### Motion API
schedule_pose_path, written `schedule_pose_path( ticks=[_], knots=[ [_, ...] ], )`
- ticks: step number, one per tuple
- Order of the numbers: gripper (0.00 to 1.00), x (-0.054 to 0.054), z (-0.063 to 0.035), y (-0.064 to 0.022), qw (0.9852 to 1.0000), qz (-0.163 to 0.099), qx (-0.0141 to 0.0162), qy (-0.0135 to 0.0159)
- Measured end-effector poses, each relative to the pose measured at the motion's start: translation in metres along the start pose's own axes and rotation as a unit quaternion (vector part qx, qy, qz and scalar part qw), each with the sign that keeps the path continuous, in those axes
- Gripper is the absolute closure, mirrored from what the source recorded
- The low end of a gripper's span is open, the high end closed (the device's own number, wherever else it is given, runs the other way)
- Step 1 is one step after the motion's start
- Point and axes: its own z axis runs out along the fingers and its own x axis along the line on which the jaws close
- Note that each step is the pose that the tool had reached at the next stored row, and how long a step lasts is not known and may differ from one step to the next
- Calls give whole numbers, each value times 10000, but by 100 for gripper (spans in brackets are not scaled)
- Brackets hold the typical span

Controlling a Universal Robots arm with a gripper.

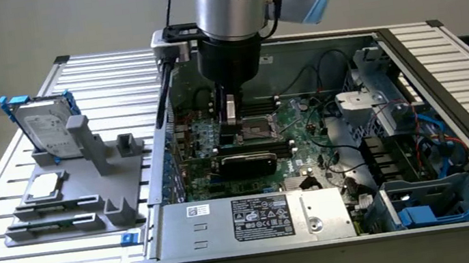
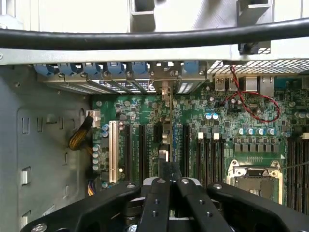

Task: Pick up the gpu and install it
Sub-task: 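Press down on the gpu until it lock into place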

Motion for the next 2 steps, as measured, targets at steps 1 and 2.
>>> schedule_pose_path(
  ticks=[1,2],
  knots=[
    [89,0,0,0,10000,0,0,0],
    [89,0,0,0,10000,0,0,0]
  ],
)
